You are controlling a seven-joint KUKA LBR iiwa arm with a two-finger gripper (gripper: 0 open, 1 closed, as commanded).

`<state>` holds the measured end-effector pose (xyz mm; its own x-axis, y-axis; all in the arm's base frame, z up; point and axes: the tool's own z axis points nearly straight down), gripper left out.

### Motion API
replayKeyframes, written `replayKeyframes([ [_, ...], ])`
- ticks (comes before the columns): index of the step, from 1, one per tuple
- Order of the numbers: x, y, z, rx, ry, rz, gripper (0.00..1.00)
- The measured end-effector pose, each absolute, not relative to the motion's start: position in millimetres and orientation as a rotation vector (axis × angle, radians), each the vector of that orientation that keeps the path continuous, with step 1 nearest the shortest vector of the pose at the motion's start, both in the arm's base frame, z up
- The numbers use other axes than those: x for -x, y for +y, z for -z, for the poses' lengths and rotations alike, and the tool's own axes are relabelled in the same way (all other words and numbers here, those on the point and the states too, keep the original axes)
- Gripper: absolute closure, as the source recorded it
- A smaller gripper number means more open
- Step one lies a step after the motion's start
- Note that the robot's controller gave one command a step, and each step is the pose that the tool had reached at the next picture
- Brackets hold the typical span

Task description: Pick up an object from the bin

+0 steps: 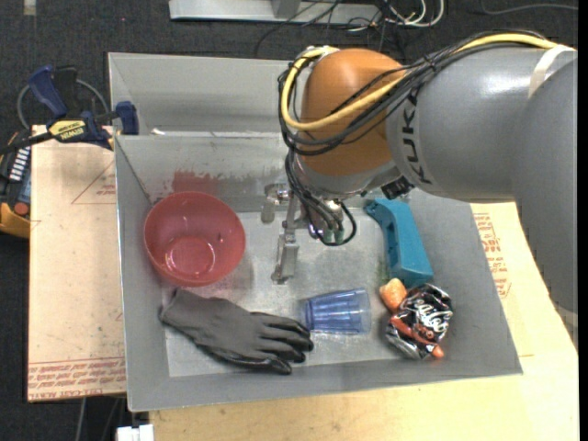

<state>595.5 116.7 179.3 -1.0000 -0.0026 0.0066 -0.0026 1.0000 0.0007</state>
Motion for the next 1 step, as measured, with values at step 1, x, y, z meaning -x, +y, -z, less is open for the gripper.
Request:
replayKeyframes([
  [1, -597.2, 115.9, -184.1, 0.001, -3.143, 0.002, 0.00],
])
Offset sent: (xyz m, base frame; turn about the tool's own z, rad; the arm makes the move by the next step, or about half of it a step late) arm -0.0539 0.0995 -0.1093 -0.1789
